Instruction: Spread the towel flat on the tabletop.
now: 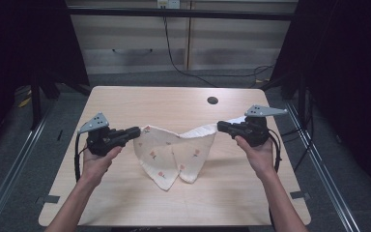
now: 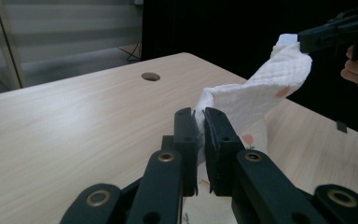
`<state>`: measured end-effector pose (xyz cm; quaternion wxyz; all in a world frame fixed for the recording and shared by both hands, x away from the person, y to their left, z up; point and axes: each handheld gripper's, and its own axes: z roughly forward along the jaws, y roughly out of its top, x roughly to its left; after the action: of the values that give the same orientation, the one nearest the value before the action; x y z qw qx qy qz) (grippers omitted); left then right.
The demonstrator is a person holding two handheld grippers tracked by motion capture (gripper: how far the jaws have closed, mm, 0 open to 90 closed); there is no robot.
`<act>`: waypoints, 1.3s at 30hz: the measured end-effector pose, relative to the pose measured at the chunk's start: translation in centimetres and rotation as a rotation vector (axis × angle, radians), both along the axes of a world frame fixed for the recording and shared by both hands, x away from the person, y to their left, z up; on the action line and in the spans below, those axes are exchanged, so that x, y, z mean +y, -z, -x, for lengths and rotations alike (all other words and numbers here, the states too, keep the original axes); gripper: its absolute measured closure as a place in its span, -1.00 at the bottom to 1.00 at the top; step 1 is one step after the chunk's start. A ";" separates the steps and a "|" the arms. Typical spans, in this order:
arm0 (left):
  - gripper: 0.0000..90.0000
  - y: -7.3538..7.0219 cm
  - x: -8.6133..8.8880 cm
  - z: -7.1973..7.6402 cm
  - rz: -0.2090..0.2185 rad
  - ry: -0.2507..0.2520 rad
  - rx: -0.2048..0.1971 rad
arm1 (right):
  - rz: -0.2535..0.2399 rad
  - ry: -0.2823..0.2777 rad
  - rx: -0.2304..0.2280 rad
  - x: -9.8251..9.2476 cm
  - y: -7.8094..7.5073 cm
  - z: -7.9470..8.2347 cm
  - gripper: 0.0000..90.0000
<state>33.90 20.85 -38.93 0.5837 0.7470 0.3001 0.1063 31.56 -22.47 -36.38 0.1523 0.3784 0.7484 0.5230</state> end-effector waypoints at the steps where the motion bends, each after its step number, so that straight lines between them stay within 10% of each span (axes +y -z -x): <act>1: 0.87 -0.4 0.0 0.0 0.005 -0.001 -0.006 | -0.003 0.001 -0.007 0.0 -0.5 0.1 0.93; 29: 0.87 -7.8 0.6 5.5 0.023 0.071 -0.185 | -0.050 0.017 -0.124 -0.4 -6.7 6.8 0.94; 34: 0.87 -8.2 0.0 3.8 0.020 0.054 -0.173 | -0.064 0.032 -0.120 -0.7 -7.4 6.3 0.94; 39: 0.87 -3.3 -0.3 -0.6 -0.021 -0.014 -0.042 | -0.040 0.063 -0.006 -1.0 -4.0 3.1 0.94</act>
<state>34.46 20.53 -35.59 0.5813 0.7484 0.2920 0.1292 28.49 -23.46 -32.42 0.1633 0.4033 0.7251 0.5338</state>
